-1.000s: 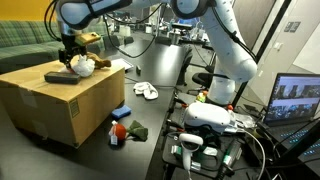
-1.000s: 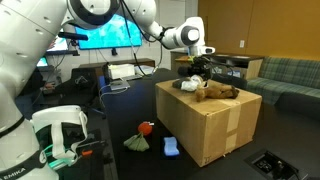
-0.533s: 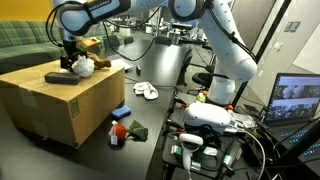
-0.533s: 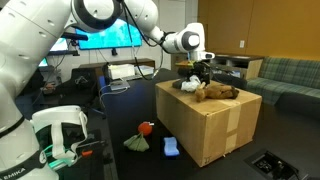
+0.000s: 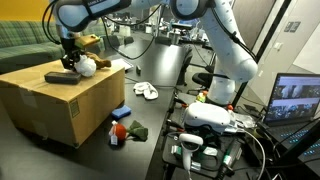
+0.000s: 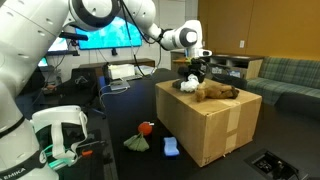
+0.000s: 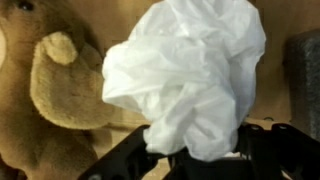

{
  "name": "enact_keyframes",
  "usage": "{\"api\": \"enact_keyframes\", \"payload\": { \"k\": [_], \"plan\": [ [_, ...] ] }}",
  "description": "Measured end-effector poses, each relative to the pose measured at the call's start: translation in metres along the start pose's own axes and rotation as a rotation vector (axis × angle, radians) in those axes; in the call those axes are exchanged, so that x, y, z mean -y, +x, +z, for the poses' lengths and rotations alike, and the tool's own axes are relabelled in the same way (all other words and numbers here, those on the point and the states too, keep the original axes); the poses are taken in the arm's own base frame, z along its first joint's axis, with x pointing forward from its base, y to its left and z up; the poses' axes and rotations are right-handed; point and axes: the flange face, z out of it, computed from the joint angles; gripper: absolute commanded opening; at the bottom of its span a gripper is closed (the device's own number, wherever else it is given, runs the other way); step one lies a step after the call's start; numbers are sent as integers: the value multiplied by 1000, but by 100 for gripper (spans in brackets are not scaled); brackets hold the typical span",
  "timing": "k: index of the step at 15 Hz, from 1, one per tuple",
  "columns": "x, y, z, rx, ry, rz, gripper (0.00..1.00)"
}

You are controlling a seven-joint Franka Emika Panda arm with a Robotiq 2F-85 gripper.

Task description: Put the objects on the surface on the box and the objects on the box on the counter top

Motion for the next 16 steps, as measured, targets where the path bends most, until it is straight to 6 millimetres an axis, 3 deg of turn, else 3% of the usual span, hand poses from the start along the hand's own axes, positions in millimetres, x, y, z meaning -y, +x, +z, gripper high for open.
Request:
{"api": "enact_keyframes", "payload": {
  "k": [4,8,12,16],
  "plan": [
    [1,-9,-16,53,-4,-15,2],
    [-9,-18,-52,72,-5,-39,2],
    [-37,-38,-93,100,8,-72,2],
    [-73,-76,-105,141,15,-56,2]
  ]
}}
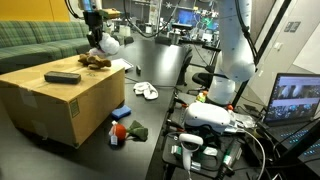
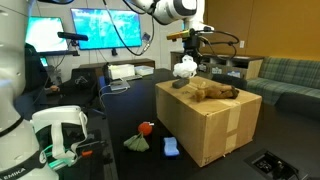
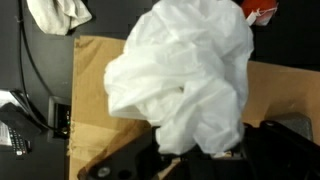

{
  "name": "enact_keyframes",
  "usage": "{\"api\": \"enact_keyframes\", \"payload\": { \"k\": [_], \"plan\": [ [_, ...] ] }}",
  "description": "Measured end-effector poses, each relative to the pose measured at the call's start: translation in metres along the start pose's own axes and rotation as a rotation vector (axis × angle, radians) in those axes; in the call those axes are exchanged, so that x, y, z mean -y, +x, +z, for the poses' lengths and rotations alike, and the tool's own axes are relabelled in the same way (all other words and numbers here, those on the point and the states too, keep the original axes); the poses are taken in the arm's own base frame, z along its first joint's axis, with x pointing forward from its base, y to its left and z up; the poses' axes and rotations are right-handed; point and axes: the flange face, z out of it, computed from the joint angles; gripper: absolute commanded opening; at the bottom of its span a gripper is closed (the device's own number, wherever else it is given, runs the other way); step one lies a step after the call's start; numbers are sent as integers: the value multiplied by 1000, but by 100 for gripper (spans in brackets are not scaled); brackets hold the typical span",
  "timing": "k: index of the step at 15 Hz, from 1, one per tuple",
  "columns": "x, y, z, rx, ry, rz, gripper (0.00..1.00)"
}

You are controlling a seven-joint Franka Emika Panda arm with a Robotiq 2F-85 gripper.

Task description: Put the objects on the surface on the box and the objects on the box on the counter top

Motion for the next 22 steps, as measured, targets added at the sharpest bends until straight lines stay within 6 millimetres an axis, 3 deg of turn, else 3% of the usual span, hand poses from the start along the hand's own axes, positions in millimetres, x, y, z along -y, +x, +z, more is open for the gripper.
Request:
{"api": "enact_keyframes", "payload": {
  "k": [3,6,14,19,21,22],
  "plan": [
    [-17,-36,14,50,12,31,2],
    [-24,-69,44,88,34,60,2],
    [-28,-146,183,53,56,128,2],
    [-30,-186,242,-19,59,137,2],
    [-31,-197,255,-43,59,135,34],
    [-32,-201,259,-55,58,135,41]
  ]
}}
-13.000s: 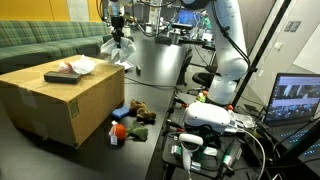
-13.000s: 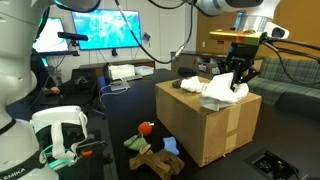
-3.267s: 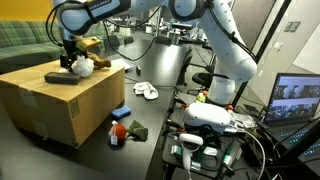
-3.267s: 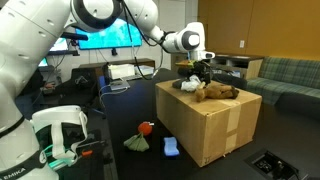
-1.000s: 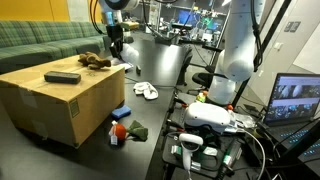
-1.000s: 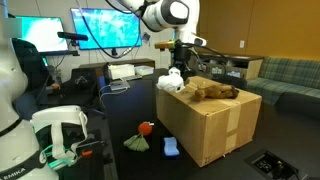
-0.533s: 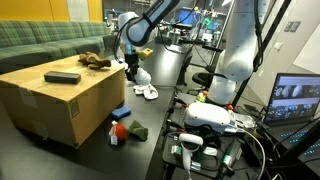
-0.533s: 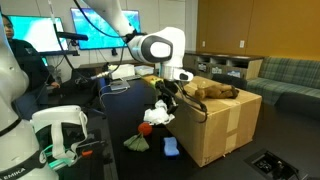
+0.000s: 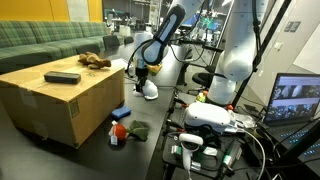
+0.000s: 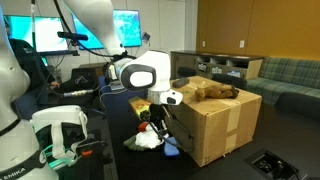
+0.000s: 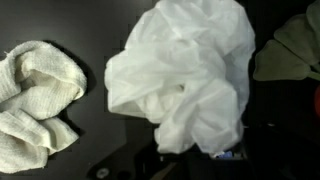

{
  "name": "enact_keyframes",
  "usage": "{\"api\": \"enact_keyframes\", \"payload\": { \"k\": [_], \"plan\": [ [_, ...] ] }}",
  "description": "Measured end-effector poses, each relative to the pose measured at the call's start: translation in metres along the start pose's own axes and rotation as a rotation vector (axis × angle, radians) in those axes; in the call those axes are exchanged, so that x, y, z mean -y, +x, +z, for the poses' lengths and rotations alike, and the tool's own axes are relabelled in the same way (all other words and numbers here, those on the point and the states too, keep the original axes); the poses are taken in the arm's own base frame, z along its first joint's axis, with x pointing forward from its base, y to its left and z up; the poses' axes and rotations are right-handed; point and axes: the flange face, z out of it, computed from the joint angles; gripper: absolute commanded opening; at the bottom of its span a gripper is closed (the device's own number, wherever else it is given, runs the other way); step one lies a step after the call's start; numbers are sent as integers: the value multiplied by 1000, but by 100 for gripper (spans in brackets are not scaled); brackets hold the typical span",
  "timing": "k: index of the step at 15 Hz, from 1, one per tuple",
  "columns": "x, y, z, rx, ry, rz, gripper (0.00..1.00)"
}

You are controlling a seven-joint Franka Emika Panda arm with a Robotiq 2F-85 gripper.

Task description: Put the objects on the surface on the box and the objects on the box on the counter top

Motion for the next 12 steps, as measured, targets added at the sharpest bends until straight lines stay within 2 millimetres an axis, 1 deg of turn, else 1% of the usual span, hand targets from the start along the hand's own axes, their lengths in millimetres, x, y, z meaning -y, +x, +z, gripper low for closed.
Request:
{"api": "enact_keyframes", "payload": {
  "k": [4,5,8,12],
  "plan": [
    [0,-7,11,-38,1,-1,71],
    [0,-7,12,-46,0,-1,79],
    [0,-6,13,-70,0,-2,99],
    [5,-3,13,-98,10,1,100]
  ]
}}
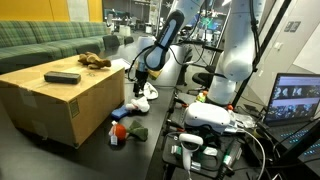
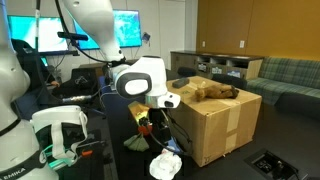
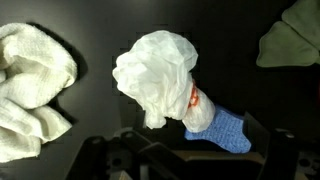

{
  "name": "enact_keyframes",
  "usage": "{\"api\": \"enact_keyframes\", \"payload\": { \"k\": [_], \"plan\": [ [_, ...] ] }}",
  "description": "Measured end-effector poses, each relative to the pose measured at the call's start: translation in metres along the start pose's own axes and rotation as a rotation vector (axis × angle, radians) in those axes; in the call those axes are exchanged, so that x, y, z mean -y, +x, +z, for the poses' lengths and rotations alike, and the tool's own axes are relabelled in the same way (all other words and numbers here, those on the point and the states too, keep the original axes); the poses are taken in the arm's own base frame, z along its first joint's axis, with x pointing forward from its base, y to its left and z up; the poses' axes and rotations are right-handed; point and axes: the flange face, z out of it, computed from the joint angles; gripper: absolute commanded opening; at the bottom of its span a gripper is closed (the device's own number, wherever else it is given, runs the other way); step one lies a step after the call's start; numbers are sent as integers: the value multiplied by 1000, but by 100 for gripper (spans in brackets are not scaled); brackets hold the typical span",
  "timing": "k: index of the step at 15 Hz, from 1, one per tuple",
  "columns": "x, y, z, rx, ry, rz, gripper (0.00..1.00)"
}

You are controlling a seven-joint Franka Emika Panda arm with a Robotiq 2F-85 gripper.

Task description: Put the objects on the surface on the box and the objects on the box on the counter top

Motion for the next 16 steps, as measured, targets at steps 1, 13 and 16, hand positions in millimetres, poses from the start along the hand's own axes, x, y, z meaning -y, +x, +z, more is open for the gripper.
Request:
{"api": "enact_keyframes", "payload": {
  "k": [1,13,16],
  "plan": [
    [6,1,1,-8,14,2,100],
    [122,-8,33,-88,108,-229,100],
    [133,-6,41,-109,116,-295,100]
  ]
}}
